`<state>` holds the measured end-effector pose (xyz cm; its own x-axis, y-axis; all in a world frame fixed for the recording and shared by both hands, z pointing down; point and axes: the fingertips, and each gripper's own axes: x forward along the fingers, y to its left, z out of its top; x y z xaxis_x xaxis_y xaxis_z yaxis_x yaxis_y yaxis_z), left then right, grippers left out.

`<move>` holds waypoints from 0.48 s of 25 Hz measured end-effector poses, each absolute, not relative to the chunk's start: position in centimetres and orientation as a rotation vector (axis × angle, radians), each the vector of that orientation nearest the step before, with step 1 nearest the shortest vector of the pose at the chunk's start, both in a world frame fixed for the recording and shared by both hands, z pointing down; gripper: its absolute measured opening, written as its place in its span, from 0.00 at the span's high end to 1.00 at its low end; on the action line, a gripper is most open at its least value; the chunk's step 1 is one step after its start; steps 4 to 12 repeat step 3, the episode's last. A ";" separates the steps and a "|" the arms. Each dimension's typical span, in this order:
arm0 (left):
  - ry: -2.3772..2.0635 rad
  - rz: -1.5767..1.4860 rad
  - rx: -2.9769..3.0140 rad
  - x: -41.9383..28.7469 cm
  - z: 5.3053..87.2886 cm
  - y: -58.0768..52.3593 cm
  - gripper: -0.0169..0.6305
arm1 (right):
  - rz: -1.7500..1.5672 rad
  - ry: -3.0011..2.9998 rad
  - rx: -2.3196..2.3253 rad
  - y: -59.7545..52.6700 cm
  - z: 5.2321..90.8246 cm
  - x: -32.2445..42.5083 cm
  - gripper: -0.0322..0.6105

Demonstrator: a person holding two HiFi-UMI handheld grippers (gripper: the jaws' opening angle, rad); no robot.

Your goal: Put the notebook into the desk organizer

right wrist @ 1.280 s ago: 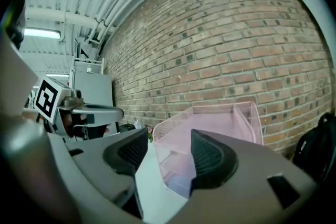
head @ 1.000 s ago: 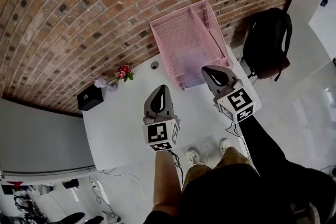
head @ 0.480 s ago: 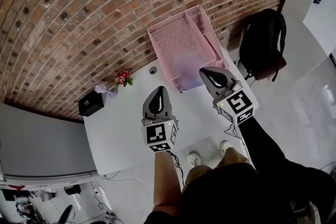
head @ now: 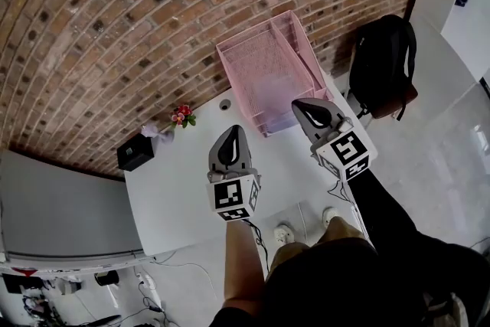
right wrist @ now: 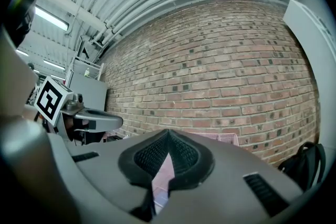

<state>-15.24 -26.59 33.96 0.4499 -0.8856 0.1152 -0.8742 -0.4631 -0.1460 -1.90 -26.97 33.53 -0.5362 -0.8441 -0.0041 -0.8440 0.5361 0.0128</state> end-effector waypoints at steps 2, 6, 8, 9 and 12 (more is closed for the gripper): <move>1.591 -0.268 -2.616 -15.2 33.8 -26.5 0.95 | -0.022 -2.749 1.510 -26.9 33.6 -1.9 0.92; 1.591 -0.267 -2.614 -15.2 33.7 -26.5 0.95 | -0.024 -2.749 1.510 -26.8 33.6 -1.8 0.92; 1.591 -0.267 -2.614 -15.2 33.7 -26.5 0.95 | -0.024 -2.749 1.510 -26.8 33.6 -1.8 0.92; 1.591 -0.267 -2.614 -15.2 33.7 -26.5 0.95 | -0.024 -2.749 1.510 -26.8 33.6 -1.8 0.92; 1.591 -0.267 -2.614 -15.2 33.7 -26.5 0.95 | -0.024 -2.749 1.510 -26.8 33.6 -1.8 0.92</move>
